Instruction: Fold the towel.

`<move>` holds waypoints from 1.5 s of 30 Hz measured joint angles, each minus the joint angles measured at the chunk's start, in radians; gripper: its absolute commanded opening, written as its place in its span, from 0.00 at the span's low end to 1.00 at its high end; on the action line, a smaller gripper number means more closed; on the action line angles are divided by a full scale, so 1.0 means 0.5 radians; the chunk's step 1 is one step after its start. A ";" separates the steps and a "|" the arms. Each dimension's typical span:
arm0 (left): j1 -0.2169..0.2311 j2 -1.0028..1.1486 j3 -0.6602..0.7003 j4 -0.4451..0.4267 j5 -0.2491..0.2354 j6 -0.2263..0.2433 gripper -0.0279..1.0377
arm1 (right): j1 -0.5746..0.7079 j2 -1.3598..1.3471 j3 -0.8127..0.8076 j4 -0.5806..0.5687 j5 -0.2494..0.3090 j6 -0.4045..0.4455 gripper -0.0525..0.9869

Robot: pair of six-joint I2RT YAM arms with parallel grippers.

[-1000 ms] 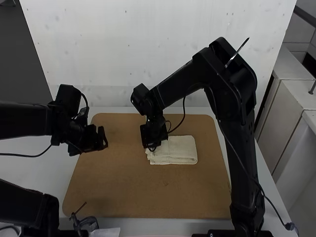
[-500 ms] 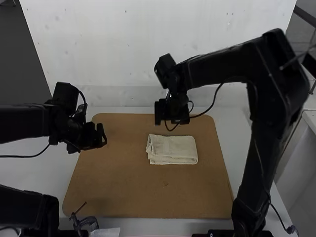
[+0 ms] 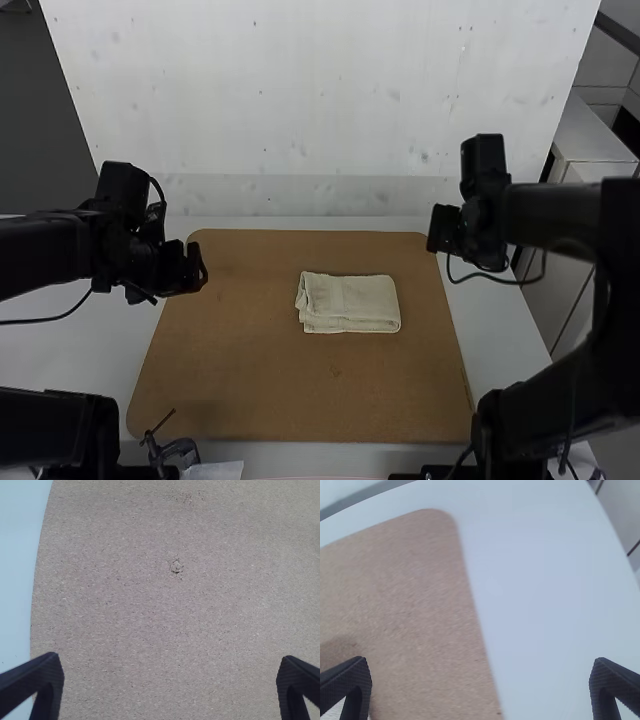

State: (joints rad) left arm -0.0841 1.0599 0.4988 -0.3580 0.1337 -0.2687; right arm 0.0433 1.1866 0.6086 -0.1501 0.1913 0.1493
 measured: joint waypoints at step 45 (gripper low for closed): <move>-0.134 -1.593 -0.182 -0.450 -0.434 -0.018 0.91 | 0.064 -2.364 -0.780 -0.211 -0.157 -0.240 0.96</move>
State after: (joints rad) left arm -0.1509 0.2634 0.4080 -0.5831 -0.0834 -0.2779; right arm 0.0753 0.0044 0.2188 -0.2558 0.1127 0.0296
